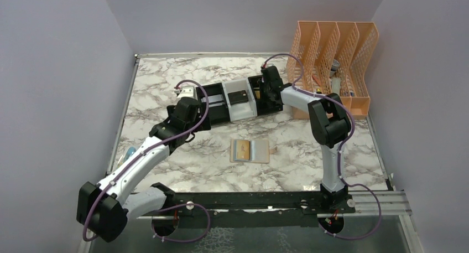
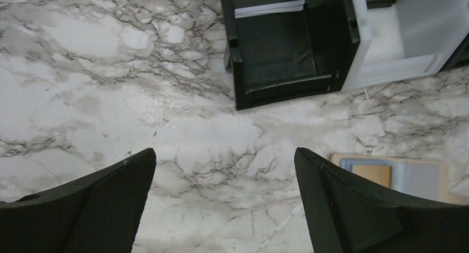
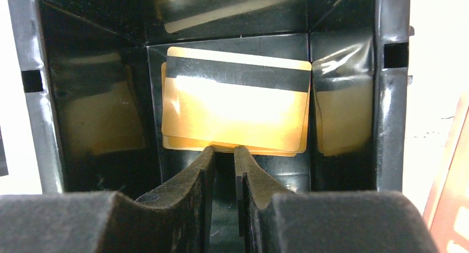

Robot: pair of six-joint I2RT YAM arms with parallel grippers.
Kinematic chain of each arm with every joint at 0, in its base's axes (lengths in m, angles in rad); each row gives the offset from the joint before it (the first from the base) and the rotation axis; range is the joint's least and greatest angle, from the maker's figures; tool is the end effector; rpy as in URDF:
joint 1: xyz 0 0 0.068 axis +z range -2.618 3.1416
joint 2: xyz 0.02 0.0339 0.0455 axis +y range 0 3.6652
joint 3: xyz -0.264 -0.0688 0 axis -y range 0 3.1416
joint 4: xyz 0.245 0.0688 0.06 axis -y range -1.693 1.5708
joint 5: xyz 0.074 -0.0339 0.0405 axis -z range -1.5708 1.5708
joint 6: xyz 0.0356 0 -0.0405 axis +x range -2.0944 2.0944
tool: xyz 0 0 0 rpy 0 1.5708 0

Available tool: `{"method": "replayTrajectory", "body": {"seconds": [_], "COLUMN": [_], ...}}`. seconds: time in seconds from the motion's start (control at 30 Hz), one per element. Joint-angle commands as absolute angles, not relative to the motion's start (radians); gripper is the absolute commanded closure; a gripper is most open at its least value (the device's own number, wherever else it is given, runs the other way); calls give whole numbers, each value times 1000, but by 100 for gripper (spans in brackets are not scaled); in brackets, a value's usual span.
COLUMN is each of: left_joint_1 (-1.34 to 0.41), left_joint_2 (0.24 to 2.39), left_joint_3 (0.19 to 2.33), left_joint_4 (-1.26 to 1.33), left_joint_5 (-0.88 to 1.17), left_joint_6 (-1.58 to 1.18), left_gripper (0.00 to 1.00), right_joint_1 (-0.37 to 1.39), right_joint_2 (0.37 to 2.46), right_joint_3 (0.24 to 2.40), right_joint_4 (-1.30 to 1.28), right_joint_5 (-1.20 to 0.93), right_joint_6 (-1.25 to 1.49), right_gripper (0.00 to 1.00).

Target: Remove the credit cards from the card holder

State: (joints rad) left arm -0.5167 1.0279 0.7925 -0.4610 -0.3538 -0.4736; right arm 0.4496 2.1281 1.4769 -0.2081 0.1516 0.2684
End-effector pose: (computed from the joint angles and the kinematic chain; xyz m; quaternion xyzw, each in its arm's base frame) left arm 0.1958 -0.0971 0.2719 -0.0553 0.8932 -0.0578 0.4425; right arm 0.4186 0.1960 0.1541 -0.0583 0.9332 0.0556 0.3501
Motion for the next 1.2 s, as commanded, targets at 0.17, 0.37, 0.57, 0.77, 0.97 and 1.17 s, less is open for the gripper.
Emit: {"method": "replayTrajectory", "body": {"seconds": [0.17,0.37,0.57,0.77,0.97,1.17], "left_joint_1": [-485,-443,-435,-433,-433,-433], "left_joint_2": [1306,1455,1537,1577,1572,1572], "left_joint_3": [942,974,984,989,963,949], "left_joint_4": [-381,-319,-268,-271,-288,-302], "left_joint_5": [-314,-273,-288,-345,-364,-349], "left_joint_6": [-600,-561,-526,-495,-406,-345], "left_gripper": [1,1,9,37,62,76], "right_joint_1": [446,446,446,446,446,446], "right_joint_2": [2180,2197,2183,2178,2191,2183], "right_joint_3": [1521,1523,1501,1493,1508,1504], "right_joint_4": [-211,-212,-199,-199,-190,-167], "right_joint_5": [154,149,127,146,174,191], "right_joint_6": [232,199,179,172,162,136], "right_gripper": [79,79,79,79,79,79]}}
